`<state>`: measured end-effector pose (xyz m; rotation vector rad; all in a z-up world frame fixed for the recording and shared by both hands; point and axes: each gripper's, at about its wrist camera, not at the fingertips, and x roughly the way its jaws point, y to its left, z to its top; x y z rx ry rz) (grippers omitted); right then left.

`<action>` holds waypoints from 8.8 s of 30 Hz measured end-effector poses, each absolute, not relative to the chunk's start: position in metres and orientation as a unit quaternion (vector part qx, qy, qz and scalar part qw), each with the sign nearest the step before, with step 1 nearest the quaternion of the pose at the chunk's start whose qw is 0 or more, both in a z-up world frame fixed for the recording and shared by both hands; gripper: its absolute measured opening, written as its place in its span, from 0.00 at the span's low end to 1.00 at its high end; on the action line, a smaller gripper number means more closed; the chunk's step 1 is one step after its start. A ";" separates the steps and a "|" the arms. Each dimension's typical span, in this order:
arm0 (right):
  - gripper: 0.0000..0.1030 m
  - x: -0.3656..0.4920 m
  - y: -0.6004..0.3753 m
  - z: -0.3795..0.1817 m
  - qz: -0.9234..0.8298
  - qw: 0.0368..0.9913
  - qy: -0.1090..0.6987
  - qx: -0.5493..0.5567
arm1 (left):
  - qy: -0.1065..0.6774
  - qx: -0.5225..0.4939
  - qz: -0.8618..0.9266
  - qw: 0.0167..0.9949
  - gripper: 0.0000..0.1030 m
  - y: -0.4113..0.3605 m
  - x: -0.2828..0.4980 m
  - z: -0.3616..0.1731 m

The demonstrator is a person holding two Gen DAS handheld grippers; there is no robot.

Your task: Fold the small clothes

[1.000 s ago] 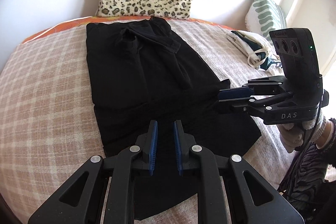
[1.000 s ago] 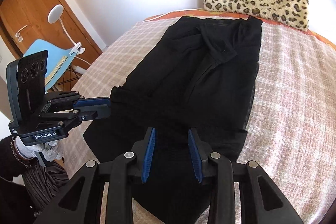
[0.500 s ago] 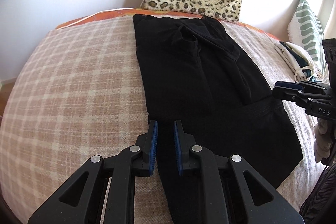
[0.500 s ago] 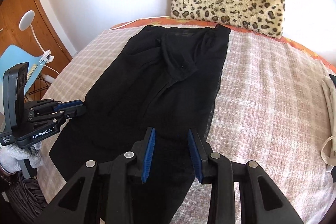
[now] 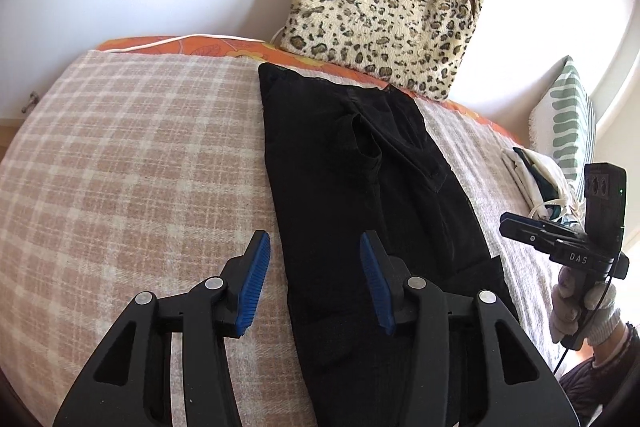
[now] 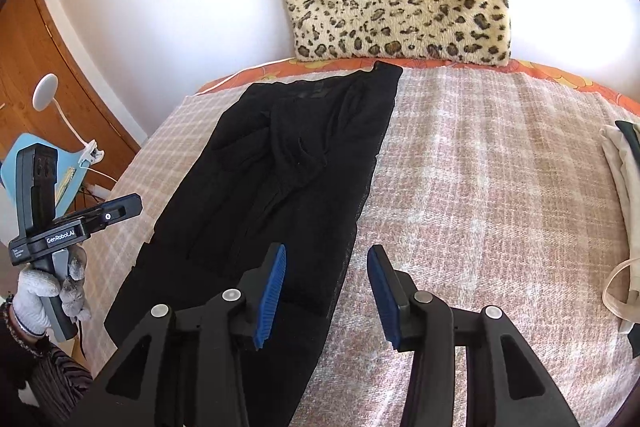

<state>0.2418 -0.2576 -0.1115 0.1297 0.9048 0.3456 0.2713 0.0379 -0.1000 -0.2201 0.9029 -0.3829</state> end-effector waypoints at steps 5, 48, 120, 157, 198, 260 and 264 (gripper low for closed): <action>0.49 0.250 -0.262 -0.119 0.171 0.876 0.447 0.067 | 0.455 -0.158 -0.185 0.857 0.44 0.049 0.302 -0.116; 0.28 0.480 -0.302 -0.143 0.233 0.823 0.466 0.225 | 0.465 -0.221 -0.231 0.825 0.01 0.055 0.507 -0.150; 0.05 0.264 -0.248 -0.040 0.278 0.860 0.408 0.132 | 0.400 -0.175 -0.301 0.848 0.03 0.033 0.271 -0.037; 0.10 0.112 -0.240 -0.118 0.263 0.857 0.438 -0.061 | 0.437 0.056 -0.334 0.833 0.06 0.044 0.115 -0.097; 0.31 0.102 -0.171 -0.121 0.309 0.827 0.425 -0.197 | 0.445 0.026 -0.368 0.816 0.17 0.002 0.140 -0.100; 0.59 0.174 -0.237 -0.070 0.239 0.875 0.420 0.038 | 0.460 -0.073 -0.217 0.858 0.55 0.056 0.141 -0.091; 0.64 0.177 -0.250 -0.072 0.219 0.882 0.413 0.055 | 0.461 -0.070 -0.217 0.858 0.55 0.053 0.143 -0.092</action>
